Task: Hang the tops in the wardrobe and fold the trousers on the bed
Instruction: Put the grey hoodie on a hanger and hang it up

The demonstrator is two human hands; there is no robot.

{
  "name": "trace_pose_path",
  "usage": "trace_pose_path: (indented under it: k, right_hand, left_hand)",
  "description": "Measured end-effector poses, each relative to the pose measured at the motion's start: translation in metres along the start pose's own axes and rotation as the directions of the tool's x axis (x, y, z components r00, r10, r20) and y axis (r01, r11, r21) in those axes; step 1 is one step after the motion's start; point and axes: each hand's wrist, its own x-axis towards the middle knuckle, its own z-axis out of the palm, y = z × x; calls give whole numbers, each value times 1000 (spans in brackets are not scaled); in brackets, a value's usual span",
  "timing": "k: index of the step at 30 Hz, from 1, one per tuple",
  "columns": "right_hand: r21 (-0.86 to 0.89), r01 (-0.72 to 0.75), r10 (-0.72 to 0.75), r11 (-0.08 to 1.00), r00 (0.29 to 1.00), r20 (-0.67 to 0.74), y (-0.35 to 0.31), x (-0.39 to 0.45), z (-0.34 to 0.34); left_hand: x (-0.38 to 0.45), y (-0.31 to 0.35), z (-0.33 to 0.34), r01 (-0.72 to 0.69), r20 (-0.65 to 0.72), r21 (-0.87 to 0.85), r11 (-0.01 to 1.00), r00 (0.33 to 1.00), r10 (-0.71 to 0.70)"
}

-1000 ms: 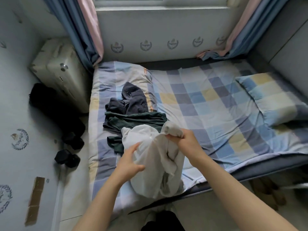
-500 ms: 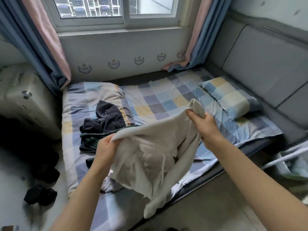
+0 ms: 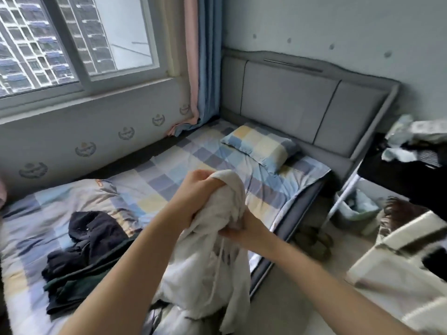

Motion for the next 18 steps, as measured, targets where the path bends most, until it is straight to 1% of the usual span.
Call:
trace_pose_path:
  k: [2, 5, 7, 8, 10, 14, 16, 17, 18]
  right_hand:
    - [78, -94, 100, 993, 992, -76, 8, 2, -5]
    - [254, -163, 216, 953, 956, -198, 27, -1, -45]
    - [379, -186, 280, 907, 936, -212, 31, -11, -82]
    - [431, -176, 284, 885, 938, -200, 30, -20, -103]
    - [504, -163, 282, 848, 945, -168, 22, -41, -139]
    - [648, -47, 203, 760, 965, -167, 0, -78, -196]
    - [705, 14, 218, 709, 946, -238, -8, -94, -228]
    - [731, 34, 243, 681, 932, -270, -11, -99, -242]
    - [755, 56, 275, 654, 911, -306, -11, -109, -262]
  left_hand:
    - [8, 14, 14, -35, 42, 74, 997, 999, 31]
    - [23, 39, 32, -41, 102, 172, 984, 994, 24]
    - [33, 58, 43, -88, 147, 285, 955, 988, 47]
    - [40, 68, 51, -125, 157, 337, 933, 985, 76]
    - [57, 85, 64, -191, 129, 418, 888, 980, 150]
    - [89, 104, 107, -290, 68, 519, 804, 952, 299]
    - [104, 110, 145, -298, 39, 570, 766, 941, 337]
    - [108, 112, 160, -294, 26, 574, 764, 939, 342]
    - [112, 117, 182, -298, 33, 534, 791, 942, 333]
